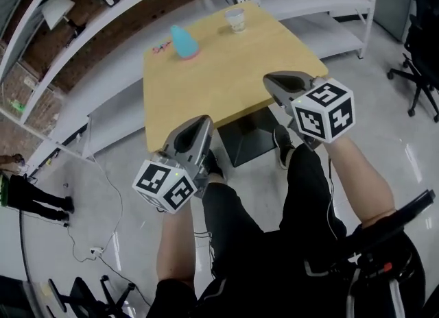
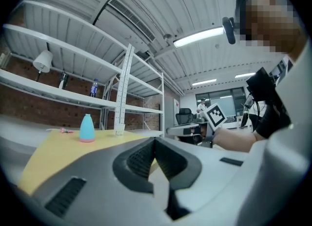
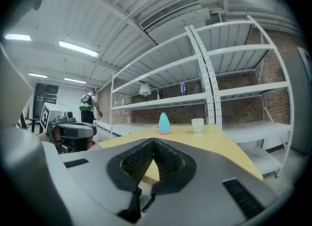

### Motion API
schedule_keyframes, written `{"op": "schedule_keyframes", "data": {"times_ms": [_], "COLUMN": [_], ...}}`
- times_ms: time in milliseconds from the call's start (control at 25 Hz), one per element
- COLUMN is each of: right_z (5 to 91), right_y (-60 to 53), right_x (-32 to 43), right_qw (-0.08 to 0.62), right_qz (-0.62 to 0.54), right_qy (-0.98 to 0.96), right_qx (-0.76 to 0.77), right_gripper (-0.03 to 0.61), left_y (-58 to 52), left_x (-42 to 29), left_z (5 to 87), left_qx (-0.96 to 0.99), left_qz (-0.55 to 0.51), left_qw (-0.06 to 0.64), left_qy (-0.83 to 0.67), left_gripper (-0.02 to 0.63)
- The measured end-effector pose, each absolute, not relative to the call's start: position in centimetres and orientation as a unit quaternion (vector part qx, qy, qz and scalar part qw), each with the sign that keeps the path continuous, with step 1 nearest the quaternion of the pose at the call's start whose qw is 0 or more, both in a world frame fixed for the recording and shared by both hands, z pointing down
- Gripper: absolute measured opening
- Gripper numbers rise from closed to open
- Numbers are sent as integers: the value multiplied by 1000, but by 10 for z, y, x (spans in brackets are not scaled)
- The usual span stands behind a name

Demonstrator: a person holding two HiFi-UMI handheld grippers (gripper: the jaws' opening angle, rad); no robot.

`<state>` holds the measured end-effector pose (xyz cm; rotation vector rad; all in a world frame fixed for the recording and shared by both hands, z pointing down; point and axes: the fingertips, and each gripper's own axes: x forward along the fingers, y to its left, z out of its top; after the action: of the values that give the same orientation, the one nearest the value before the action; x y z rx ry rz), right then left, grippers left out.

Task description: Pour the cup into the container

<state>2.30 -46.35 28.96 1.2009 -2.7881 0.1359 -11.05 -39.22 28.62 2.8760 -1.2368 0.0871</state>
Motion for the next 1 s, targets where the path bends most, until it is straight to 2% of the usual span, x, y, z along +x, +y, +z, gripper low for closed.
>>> {"op": "schedule_keyframes", "data": {"times_ms": [600, 800, 1000], "right_z": [297, 299, 301], "right_y": [-211, -124, -41], "right_x": [54, 60, 82], "right_qw": [48, 51, 46], "right_qz": [13, 12, 17], "right_qy": [-921, -923, -923], "right_qx": [387, 381, 381], "right_gripper": [3, 3, 3], "left_y": [-148, -65, 24], "left_x": [-94, -95, -67], "left_z": [328, 331, 329], "left_qx": [890, 879, 882], "left_qz": [10, -8, -2], "left_qw": [9, 37, 35], "left_qy": [-456, -475, -470], "left_gripper": [1, 1, 2]}}
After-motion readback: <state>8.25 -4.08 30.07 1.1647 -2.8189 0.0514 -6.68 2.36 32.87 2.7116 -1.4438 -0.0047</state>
